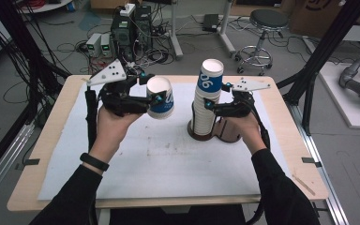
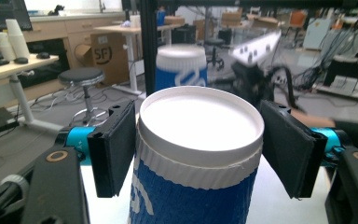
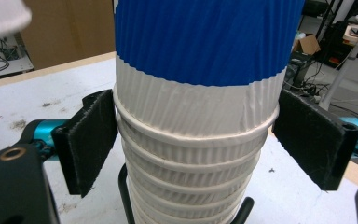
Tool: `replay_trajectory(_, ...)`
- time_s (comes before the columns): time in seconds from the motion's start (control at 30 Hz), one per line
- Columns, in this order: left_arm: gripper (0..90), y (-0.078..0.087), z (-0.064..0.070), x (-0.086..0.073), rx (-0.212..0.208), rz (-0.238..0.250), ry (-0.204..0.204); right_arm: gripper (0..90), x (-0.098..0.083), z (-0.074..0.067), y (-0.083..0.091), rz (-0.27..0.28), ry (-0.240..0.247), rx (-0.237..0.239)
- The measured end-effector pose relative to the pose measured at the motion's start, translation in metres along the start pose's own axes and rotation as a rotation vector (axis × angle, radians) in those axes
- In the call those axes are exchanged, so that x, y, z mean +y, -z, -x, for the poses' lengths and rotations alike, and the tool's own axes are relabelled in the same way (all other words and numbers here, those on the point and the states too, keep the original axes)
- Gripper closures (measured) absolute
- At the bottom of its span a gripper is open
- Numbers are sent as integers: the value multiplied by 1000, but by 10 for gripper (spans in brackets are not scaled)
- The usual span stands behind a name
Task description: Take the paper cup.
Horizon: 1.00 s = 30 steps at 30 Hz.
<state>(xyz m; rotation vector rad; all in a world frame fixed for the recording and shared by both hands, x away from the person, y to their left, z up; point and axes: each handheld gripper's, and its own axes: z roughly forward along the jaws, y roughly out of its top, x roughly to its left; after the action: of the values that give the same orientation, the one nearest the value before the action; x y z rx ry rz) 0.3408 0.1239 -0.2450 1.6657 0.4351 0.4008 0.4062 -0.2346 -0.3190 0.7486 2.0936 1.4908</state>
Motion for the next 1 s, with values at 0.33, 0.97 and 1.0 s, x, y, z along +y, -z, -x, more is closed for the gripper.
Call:
replay_trajectory(0.33, 298, 7, 13, -41, -12, -1, 33, 148, 0, 0, 0, 0, 4, -1)
replay_trajectory(0.97, 298, 15, 16, -97, -30, -22, 89, 149, 0, 0, 0, -1, 8, -5)
replay_trajectory(1.0, 297, 15, 15, -99, -29, -22, 94, 149, 0, 0, 0, -1, 7, -4)
